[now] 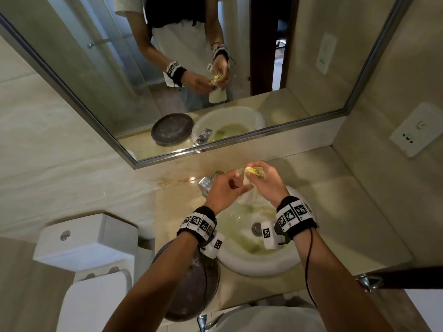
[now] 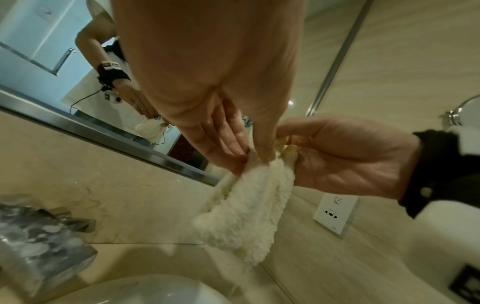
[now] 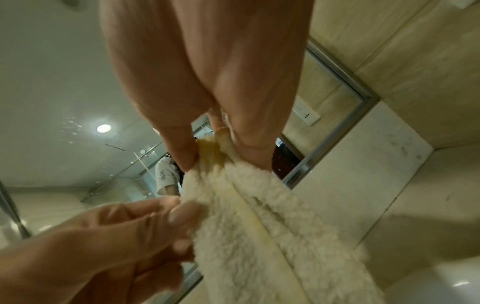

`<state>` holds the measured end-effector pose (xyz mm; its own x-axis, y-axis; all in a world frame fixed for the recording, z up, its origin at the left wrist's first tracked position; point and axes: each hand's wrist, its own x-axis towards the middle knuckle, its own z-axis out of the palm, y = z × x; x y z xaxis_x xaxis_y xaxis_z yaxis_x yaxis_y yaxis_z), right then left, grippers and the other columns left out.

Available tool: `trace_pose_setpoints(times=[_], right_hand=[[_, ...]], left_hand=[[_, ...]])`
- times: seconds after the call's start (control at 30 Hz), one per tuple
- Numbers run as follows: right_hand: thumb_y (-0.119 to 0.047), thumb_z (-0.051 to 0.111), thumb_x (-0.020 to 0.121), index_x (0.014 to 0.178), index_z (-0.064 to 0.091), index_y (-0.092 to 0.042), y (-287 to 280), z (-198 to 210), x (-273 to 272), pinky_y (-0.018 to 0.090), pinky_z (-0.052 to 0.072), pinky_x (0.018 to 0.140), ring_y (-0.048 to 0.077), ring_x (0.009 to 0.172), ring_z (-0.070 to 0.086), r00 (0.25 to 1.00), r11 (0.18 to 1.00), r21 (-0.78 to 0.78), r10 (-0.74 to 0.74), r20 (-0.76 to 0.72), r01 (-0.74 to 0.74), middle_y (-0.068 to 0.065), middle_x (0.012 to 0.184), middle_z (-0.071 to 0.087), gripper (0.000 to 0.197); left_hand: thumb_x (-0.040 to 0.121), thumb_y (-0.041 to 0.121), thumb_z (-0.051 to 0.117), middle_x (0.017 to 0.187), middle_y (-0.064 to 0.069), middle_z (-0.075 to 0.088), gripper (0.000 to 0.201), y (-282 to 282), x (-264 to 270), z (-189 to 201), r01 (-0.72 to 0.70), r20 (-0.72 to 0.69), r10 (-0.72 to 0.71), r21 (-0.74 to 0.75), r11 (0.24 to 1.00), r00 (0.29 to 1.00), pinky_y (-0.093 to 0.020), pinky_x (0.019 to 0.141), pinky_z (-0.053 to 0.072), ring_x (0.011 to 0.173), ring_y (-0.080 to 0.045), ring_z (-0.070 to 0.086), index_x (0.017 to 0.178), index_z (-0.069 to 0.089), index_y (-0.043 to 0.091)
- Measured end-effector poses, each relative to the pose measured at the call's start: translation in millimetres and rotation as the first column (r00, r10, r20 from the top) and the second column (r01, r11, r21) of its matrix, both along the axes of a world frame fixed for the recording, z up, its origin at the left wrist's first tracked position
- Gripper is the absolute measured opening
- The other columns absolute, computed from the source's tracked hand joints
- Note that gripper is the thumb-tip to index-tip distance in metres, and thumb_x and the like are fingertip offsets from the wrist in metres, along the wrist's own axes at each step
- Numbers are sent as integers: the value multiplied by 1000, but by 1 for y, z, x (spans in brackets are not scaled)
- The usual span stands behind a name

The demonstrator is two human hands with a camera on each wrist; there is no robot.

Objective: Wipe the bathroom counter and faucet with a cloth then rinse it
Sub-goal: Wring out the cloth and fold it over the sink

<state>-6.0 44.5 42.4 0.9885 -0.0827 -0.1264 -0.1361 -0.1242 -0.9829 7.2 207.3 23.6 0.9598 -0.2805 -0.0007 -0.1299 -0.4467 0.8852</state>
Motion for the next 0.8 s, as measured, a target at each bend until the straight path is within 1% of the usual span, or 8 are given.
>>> trace_pose_setpoints(times=[0.13, 0.23, 0.3, 0.4, 0.53, 0.63, 0.73, 0.8], right_hand=[[-13, 61, 94, 106, 65, -18, -9, -9, 5, 19, 48, 73, 10, 87, 61, 999, 997, -60, 41, 6, -40, -1, 100, 67, 13], [-5, 58, 93, 105, 65, -15, -11, -10, 5, 21, 49, 74, 9, 82, 60, 997, 997, 7, 81, 14, -81, 0, 95, 66, 17], [3, 53, 93, 107, 64, -8, -10, -7, 8, 21, 49, 74, 9, 81, 60, 991, 991, 39, 128, 24, -129, 3, 95, 65, 20], [10, 47, 92, 101, 63, -3, -12, -2, 17, 32, 50, 79, 19, 84, 60, 978, 965, 159, 206, 45, -210, 8, 91, 63, 22], [8, 42, 95, 89, 65, -11, -19, 6, 30, 36, 49, 69, 22, 75, 58, 952, 884, 359, 300, 57, -300, 7, 82, 62, 31], [10, 34, 95, 91, 60, -3, -29, 14, 38, 30, 50, 62, 18, 71, 58, 930, 819, 458, 365, 48, -346, 8, 84, 59, 29], [10, 38, 87, 97, 58, 1, -40, 11, 47, 29, 51, 67, 18, 77, 59, 937, 762, 569, 348, 42, -309, 11, 88, 57, 25], [9, 41, 86, 100, 62, -1, -43, 1, 51, 32, 51, 71, 20, 80, 59, 960, 743, 639, 279, -26, -199, 10, 89, 59, 27]], left_hand=[[77, 14, 85, 83, -4, 73, 25, 16, 5, -7, 73, -149, -90, -121, 990, 985, -32, 80, 58, 80, -16, 69, 98, 72, 9], [74, 15, 88, 90, -12, 74, 32, 21, 14, -9, 98, -206, -126, -140, 985, 970, -36, 81, 59, 82, -19, 70, 100, 71, 7], [70, 26, 91, 98, -9, 71, 46, 20, 19, -8, 116, -227, -123, -44, 992, 966, -32, 81, 56, 85, -14, 66, 108, 67, 13], [70, 33, 91, 111, 7, 67, 65, 13, 24, -6, 206, -283, -196, 8, 978, 939, -28, 90, 53, 99, -5, 63, 127, 59, 25], [73, 33, 89, 110, 4, 72, 51, -3, 27, 1, 293, -380, -270, 4, 956, 885, -36, 96, 55, 103, -14, 68, 118, 65, 28], [73, 32, 89, 110, 1, 73, 49, -14, 27, 3, 246, -443, -229, -18, 969, 867, -36, 98, 54, 105, -18, 68, 116, 66, 26], [73, 25, 90, 107, 4, 72, 46, -24, 24, 3, 208, -449, -200, -33, 978, 871, -32, 96, 53, 104, -18, 67, 111, 64, 30], [73, 20, 89, 98, 1, 68, 43, -29, 22, -2, 177, -433, -158, 3, 984, 888, -34, 89, 53, 92, -16, 66, 107, 64, 23]])
